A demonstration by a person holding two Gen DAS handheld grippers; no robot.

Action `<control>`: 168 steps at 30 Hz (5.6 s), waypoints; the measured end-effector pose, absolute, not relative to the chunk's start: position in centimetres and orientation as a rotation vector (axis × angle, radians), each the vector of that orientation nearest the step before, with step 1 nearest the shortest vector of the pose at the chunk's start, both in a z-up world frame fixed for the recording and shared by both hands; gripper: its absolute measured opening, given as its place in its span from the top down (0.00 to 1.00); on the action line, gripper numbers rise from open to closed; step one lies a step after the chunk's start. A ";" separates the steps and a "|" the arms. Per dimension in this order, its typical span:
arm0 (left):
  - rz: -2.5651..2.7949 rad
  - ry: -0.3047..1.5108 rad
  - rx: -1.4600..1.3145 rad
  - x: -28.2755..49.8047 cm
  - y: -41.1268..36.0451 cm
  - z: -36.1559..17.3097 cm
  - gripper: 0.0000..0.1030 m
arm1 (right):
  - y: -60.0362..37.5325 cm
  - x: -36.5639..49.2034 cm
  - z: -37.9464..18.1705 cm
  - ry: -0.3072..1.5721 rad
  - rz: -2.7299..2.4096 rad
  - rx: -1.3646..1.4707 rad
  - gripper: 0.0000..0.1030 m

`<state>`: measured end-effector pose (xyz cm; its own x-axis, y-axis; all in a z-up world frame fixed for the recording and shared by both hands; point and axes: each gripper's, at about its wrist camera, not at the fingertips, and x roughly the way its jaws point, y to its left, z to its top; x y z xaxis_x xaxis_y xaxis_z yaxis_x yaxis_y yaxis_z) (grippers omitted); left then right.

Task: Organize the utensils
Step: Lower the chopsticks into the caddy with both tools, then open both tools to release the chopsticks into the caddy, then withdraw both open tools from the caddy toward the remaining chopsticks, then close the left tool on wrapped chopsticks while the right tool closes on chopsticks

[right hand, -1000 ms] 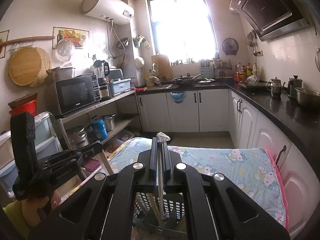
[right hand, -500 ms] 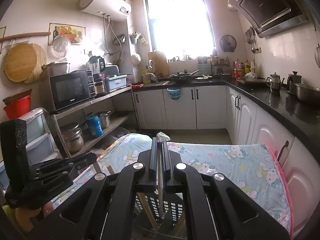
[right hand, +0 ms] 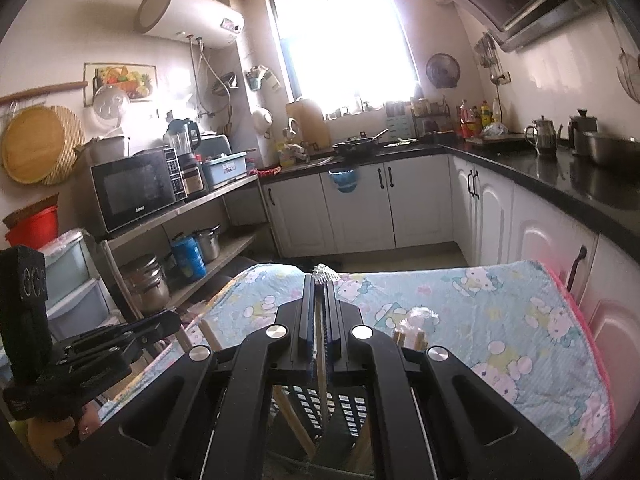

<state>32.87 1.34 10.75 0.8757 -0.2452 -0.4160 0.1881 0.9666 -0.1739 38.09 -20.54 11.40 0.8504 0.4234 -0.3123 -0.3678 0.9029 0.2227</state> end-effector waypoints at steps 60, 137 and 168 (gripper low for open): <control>-0.186 0.530 -0.192 27.0 2.5 7.7 0.24 | -23.3 31.9 6.4 0.594 0.381 0.109 0.57; -0.155 0.875 -0.346 23.1 1.6 -5.9 0.24 | -26.6 26.2 -6.1 1.004 0.395 0.151 0.51; -0.094 0.923 -0.364 26.3 4.8 -5.7 0.96 | -25.4 29.1 -3.7 0.982 0.487 0.188 0.91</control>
<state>26.27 4.76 -5.72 0.6040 -0.2339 -0.7619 -0.0751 0.9350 -0.3465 29.06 -25.41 -3.73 0.4588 0.4760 -0.7503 -0.3098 0.8771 0.3670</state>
